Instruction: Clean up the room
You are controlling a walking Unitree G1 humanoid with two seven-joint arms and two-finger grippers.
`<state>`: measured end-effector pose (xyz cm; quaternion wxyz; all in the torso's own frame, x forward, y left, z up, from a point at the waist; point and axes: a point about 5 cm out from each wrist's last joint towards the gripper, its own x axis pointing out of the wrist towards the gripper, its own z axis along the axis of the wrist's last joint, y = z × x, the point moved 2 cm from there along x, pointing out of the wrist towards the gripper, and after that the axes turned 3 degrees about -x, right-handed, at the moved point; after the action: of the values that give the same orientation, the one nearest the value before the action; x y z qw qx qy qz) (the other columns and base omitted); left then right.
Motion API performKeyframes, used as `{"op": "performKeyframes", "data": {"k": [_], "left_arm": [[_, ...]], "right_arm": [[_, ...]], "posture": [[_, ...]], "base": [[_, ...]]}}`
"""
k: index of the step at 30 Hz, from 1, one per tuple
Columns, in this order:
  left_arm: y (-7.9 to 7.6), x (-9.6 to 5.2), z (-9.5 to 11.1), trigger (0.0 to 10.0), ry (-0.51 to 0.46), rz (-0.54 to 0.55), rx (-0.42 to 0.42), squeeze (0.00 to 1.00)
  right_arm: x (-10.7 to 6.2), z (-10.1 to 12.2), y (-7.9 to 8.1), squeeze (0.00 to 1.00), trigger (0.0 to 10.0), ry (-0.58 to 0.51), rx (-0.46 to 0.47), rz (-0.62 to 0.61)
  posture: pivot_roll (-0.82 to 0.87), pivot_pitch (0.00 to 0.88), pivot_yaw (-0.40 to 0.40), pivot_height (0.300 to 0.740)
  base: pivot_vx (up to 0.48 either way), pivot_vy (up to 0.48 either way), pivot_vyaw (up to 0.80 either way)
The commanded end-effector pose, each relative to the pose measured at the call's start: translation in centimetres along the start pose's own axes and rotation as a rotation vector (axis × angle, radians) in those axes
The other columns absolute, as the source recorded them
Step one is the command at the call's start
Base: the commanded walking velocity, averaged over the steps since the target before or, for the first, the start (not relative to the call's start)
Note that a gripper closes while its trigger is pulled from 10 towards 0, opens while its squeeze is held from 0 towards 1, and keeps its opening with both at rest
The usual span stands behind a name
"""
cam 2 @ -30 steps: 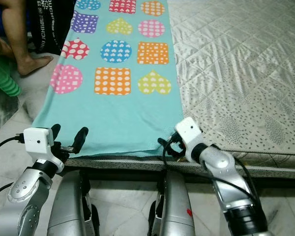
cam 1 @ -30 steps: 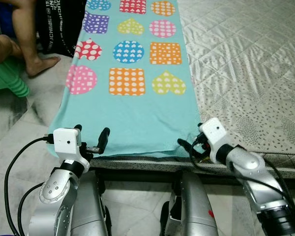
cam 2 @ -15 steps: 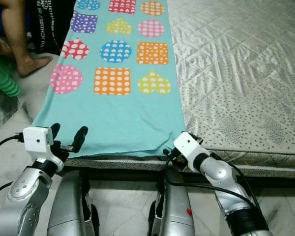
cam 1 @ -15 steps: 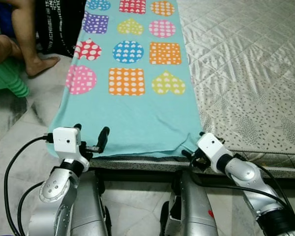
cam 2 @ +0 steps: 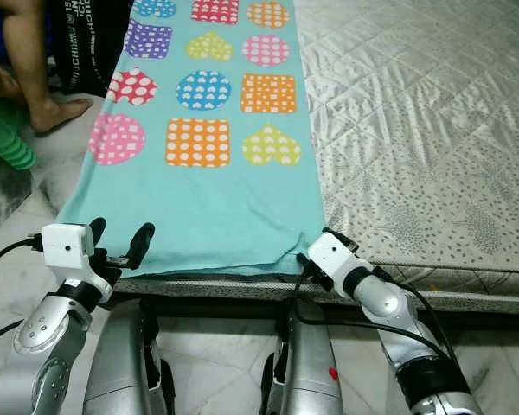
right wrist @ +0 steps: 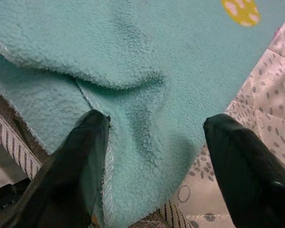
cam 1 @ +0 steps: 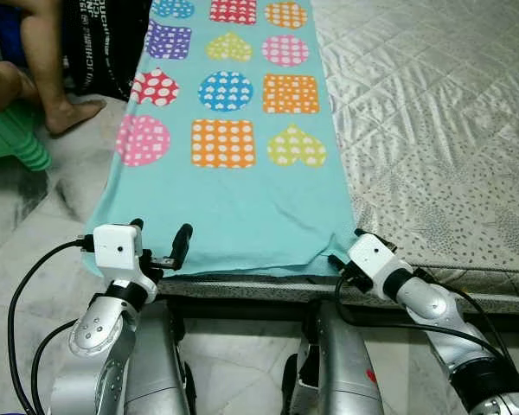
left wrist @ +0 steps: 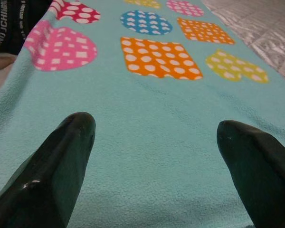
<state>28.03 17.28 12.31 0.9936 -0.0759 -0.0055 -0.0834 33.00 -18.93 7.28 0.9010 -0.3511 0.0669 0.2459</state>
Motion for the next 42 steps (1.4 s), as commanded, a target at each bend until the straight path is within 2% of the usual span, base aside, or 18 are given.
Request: {"op": "performKeyframes", "data": {"k": [1, 3, 8, 10, 13, 21, 24, 26, 30, 31, 37, 42], "left_arm": [[0.1, -0.2, -0.3, 10.0, 0.011, -0.005, 0.006, 0.00], [0.1, -0.2, -0.3, 10.0, 0.011, -0.005, 0.006, 0.00], [0.2, -0.2, -0.2, 10.0, 0.010, -0.001, 0.008, 0.00], [0.2, -0.2, -0.3, 10.0, 0.010, 0.000, 0.007, 0.00], [0.3, -0.2, -0.3, 10.0, 0.010, 0.002, 0.008, 0.00], [0.4, -0.2, -0.2, 10.0, 0.009, 0.003, 0.010, 0.00], [0.4, -0.1, -0.2, 10.0, 0.008, 0.004, 0.011, 0.00], [0.4, -0.1, -0.1, 10.0, 0.007, 0.003, 0.012, 0.00], [0.4, -0.1, -0.1, 10.0, 0.007, 0.003, 0.012, 0.00], [0.4, -0.1, -0.1, 10.0, 0.007, 0.004, 0.012, 0.00], [0.4, -0.2, -0.1, 10.0, 0.007, 0.005, 0.012, 0.00], [0.5, -0.2, -0.2, 10.0, 0.008, 0.007, 0.011, 0.00]], "right_arm": [[-0.7, -1.1, 0.0, 0.00, 2.9, 0.035, -0.022, 0.012], [-0.8, -1.4, 0.0, 0.00, 2.9, 0.039, -0.031, 0.017], [-1.5, -2.5, 0.0, 0.00, 3.2, 0.064, -0.129, 0.053], [-1.7, -2.8, 0.0, 0.00, 3.8, 0.073, -0.151, 0.063], [-2.0, -3.3, -0.3, 0.00, 3.8, 0.092, -0.194, 0.077], [-2.2, -4.0, -1.2, 0.00, 4.4, 0.123, -0.232, 0.067], [-2.2, -4.0, -1.4, 0.00, 4.0, 0.118, -0.233, 0.061], [-2.1, -4.0, -1.3, 0.00, 2.3, 0.109, -0.229, 0.066], [-2.2, -4.0, -0.9, 0.00, 2.8, 0.100, -0.222, 0.082], [-2.3, -4.0, -0.9, 0.00, 0.0, 0.096, -0.218, 0.084], [-2.6, -4.3, -1.1, 0.00, 0.0, 0.100, -0.210, 0.088], [-3.7, -5.3, -1.7, 0.00, 0.0, 0.132, -0.195, 0.098]], "posture": [[0.13, 0.244, -0.048, 0.545], [0.13, 0.244, -0.048, 0.545], [0.13, 0.245, -0.049, 0.545], [0.13, 0.246, -0.049, 0.545], [0.13, 0.246, -0.048, 0.545], [0.13, 0.244, -0.044, 0.545], [0.13, 0.244, -0.044, 0.545], [0.13, 0.243, -0.044, 0.545], [0.13, 0.243, -0.044, 0.545], [0.13, 0.244, -0.044, 0.545], [0.13, 0.245, -0.046, 0.545], [0.13, 0.245, -0.047, 0.545]], "base": [[0.000, 0.000, 0.00], [0.000, 0.000, 0.00], [0.000, 0.000, 0.00], [0.000, 0.000, 0.00], [0.000, 0.000, 0.00], [0.000, 0.000, 0.00], [0.000, 0.000, 0.00], [0.000, 0.000, 0.00], [0.000, 0.000, 0.00], [0.000, 0.000, 0.00], [0.000, 0.000, 0.00], [0.000, 0.000, 0.00]]}}
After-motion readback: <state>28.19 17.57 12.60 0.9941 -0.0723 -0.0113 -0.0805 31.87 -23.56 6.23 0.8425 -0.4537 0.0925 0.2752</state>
